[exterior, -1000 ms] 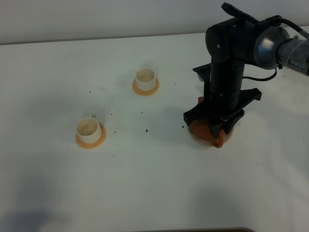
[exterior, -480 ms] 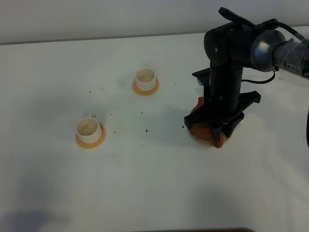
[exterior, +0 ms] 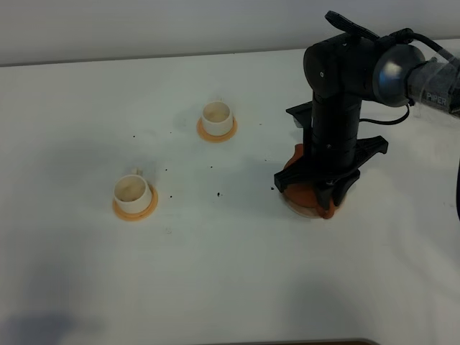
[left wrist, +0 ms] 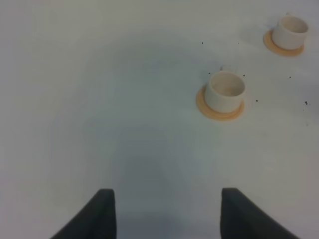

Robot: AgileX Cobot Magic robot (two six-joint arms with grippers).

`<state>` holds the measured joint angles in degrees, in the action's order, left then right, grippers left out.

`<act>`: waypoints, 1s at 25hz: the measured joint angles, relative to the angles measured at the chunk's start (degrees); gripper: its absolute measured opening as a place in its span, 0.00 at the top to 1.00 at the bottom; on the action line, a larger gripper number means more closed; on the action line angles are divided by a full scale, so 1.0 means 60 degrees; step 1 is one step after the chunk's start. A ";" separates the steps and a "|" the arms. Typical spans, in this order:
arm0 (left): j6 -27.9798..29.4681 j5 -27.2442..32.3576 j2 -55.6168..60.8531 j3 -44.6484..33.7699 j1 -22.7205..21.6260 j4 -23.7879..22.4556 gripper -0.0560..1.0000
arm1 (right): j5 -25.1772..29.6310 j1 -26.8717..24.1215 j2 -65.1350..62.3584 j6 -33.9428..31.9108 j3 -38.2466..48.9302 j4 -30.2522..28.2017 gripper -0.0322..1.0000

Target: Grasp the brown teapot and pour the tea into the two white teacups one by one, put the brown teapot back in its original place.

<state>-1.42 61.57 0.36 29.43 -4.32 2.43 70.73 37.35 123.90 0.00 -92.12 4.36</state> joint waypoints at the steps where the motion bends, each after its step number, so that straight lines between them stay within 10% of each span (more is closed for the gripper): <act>1: 0.0000 0.0000 0.0000 0.0000 0.0000 0.0000 0.50 | -0.0001 0.0000 0.0000 0.0000 0.0000 0.0000 0.88; 25: 0.0000 0.0000 0.0000 0.0000 0.0000 0.0000 0.50 | -0.0131 0.0000 -0.0436 0.0285 0.0006 -0.0238 0.88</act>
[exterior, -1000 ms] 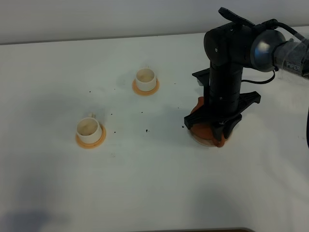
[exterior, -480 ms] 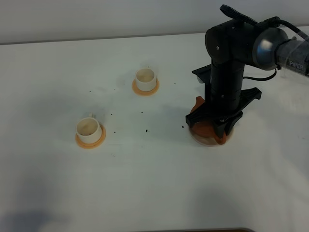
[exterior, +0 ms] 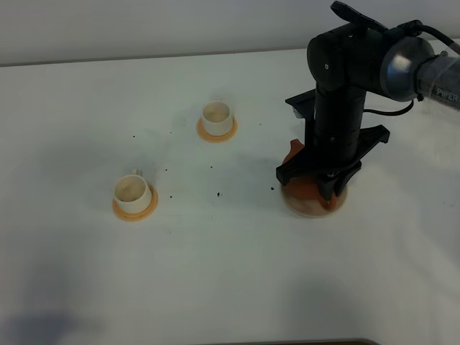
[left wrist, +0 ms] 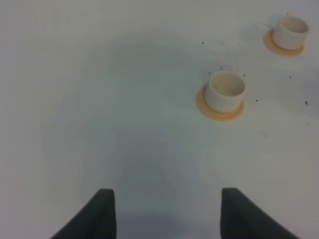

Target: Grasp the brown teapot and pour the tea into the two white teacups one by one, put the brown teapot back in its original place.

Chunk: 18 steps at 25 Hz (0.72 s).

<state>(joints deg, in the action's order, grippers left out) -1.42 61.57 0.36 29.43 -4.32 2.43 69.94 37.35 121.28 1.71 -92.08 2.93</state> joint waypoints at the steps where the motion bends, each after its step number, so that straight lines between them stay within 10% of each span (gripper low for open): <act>1: 0.0000 0.0000 0.0000 0.0000 0.0000 0.0000 0.50 | 0.0000 0.0000 -0.0024 0.0002 -0.0021 -0.0086 0.88; 18: 0.0011 0.0000 0.0000 0.0000 0.0000 0.0000 0.50 | -0.0063 0.0634 0.0830 0.1303 -0.2922 -0.1750 0.88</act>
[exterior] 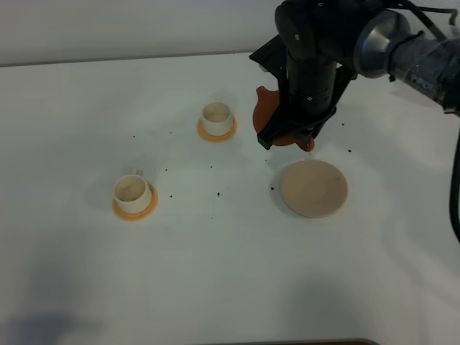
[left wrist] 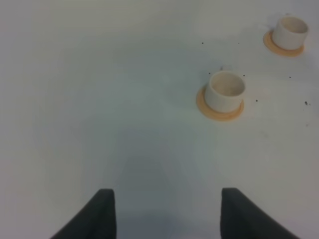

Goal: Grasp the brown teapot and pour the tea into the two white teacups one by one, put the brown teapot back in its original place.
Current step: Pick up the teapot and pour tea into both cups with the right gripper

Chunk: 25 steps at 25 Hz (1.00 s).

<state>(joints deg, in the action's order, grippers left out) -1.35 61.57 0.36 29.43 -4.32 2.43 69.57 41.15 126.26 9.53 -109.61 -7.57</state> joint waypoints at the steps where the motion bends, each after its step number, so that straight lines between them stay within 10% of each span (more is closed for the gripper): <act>1: 0.0000 0.0000 0.0000 0.0000 0.0000 0.0000 0.50 | 0.0023 0.0061 0.0206 0.0136 -0.0350 -0.0089 0.88; 25: -0.0009 0.0000 0.0000 0.0000 0.0000 0.0000 0.50 | 0.0112 0.0641 0.2542 0.2753 -0.2949 -0.2963 0.88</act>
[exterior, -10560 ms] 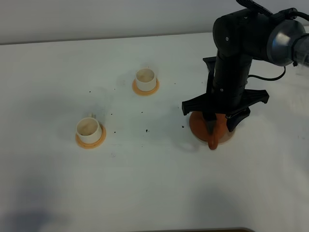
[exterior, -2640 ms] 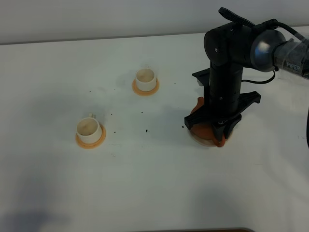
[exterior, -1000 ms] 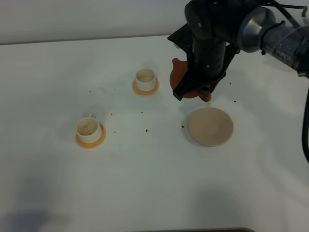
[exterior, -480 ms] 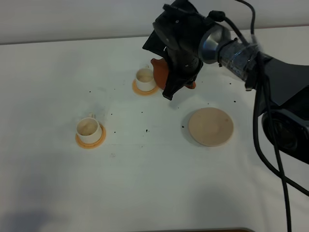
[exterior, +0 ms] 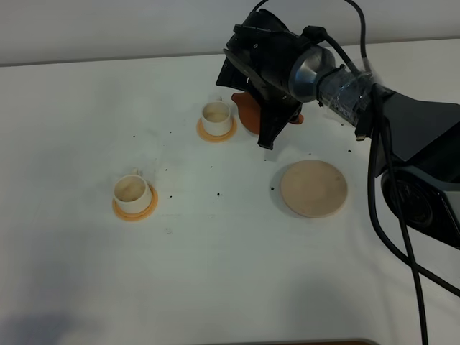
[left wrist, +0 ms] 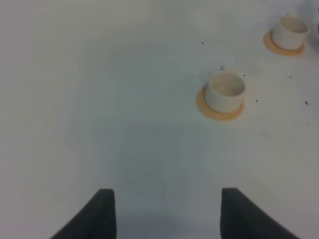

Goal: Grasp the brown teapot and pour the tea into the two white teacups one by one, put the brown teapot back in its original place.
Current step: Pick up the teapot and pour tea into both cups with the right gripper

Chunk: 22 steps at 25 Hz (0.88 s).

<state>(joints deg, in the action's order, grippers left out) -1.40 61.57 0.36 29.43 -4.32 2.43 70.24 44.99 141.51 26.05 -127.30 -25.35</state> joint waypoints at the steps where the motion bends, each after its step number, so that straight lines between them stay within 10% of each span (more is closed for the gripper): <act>1: 0.0000 0.0000 0.0000 0.0000 0.0000 0.0000 0.50 | 0.0000 0.0053 0.0000 0.0030 0.0000 -0.0088 0.88; 22: 0.0000 0.0000 0.0000 0.0000 0.0000 0.0000 0.50 | -0.0349 0.0626 0.0415 0.0468 -0.0047 -0.2144 0.88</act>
<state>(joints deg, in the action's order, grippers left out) -1.40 61.57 0.36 29.43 -4.32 2.43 68.15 48.75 144.00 28.86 -127.58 -38.21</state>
